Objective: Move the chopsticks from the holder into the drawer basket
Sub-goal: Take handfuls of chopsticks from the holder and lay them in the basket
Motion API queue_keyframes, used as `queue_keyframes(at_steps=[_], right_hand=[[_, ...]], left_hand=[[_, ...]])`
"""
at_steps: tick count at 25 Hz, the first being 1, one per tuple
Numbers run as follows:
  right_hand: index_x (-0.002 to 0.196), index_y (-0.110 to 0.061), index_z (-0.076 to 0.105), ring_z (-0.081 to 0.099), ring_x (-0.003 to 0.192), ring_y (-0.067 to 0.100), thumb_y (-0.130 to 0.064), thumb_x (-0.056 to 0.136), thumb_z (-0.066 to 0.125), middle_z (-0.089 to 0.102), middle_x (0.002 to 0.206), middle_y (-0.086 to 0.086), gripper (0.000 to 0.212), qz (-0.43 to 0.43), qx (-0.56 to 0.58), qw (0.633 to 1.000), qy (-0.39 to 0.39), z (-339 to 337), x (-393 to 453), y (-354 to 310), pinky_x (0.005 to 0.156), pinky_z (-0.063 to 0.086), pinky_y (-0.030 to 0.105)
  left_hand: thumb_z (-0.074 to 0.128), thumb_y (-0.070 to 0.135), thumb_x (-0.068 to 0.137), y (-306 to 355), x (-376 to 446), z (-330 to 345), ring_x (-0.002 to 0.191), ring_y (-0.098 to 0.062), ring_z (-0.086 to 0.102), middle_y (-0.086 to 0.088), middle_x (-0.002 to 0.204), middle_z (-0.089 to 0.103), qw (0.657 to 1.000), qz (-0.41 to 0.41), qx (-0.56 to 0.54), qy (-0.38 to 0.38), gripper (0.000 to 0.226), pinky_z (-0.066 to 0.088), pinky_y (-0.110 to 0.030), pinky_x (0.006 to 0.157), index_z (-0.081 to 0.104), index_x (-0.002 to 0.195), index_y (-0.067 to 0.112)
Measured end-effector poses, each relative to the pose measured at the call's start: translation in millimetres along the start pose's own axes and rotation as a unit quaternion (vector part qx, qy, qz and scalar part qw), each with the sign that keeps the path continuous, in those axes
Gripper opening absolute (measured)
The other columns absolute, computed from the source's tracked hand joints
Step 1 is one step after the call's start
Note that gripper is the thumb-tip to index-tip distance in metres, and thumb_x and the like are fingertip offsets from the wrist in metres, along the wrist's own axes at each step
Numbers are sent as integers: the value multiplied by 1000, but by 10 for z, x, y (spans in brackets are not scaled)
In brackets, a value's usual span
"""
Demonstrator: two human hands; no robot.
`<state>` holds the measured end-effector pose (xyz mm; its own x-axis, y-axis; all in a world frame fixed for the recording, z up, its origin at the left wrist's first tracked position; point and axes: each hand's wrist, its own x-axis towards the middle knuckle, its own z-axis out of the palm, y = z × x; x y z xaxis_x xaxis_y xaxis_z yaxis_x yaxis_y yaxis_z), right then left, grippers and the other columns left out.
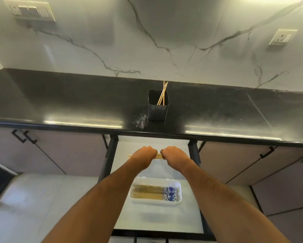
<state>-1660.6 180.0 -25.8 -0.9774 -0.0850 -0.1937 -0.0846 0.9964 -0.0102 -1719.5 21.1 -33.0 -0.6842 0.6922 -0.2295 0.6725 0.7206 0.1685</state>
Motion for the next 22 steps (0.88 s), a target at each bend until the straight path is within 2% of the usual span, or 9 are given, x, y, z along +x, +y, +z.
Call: queue_keyframes(at_steps=[4, 7, 11, 14, 17, 22], right_hand=[[112, -10, 62, 67, 94, 32, -7, 98, 52, 68, 105, 14, 17, 0, -1, 1000, -11, 566, -275, -31, 79, 52, 38], [111, -11, 62, 69, 91, 29, -7, 97, 57, 70, 103, 11, 16, 10, 7, 999, -32, 930, -417, -109, 78, 53, 36], [116, -13, 64, 68, 95, 25, -16, 94, 66, 71, 109, 9, 22, 23, 29, 999, -34, 1296, -489, -172, 85, 53, 34], [121, -14, 63, 67, 101, 24, -21, 96, 66, 69, 115, 9, 27, 32, 49, 998, -35, 1543, -508, -182, 91, 52, 32], [126, -14, 61, 64, 108, 24, -19, 97, 64, 67, 121, 8, 31, 30, 55, 997, -42, 1746, -475, -164, 98, 51, 34], [124, -14, 61, 63, 110, 27, -14, 94, 64, 66, 122, 9, 30, 35, 62, 996, -55, 1882, -347, -189, 98, 52, 36]], left_hand=[[60, 14, 98, -76, -229, 511, 88, -24, 68, -7, 98, 68, 1000, -11, -6, 4, 10, 57, -34, 82, 67, 105, 14], [58, 7, 96, -32, -362, 904, 88, -28, 70, -10, 97, 70, 1000, -20, 0, -7, 15, 59, -38, 80, 71, 103, 11], [58, 4, 93, 24, -399, 1278, 91, -32, 69, -13, 100, 69, 1000, -21, -1, -20, 18, 55, -38, 79, 70, 105, 9], [53, 1, 93, 34, -372, 1499, 94, -31, 67, -14, 103, 68, 999, -29, -8, -33, 23, 53, -37, 80, 69, 108, 8], [50, -2, 92, 21, -326, 1690, 97, -30, 66, -12, 105, 68, 998, -39, -16, -41, 27, 53, -38, 82, 68, 109, 9], [52, -3, 87, -56, -227, 1861, 99, -29, 66, -11, 107, 69, 997, -62, -31, -39, 29, 53, -37, 83, 68, 108, 9]])
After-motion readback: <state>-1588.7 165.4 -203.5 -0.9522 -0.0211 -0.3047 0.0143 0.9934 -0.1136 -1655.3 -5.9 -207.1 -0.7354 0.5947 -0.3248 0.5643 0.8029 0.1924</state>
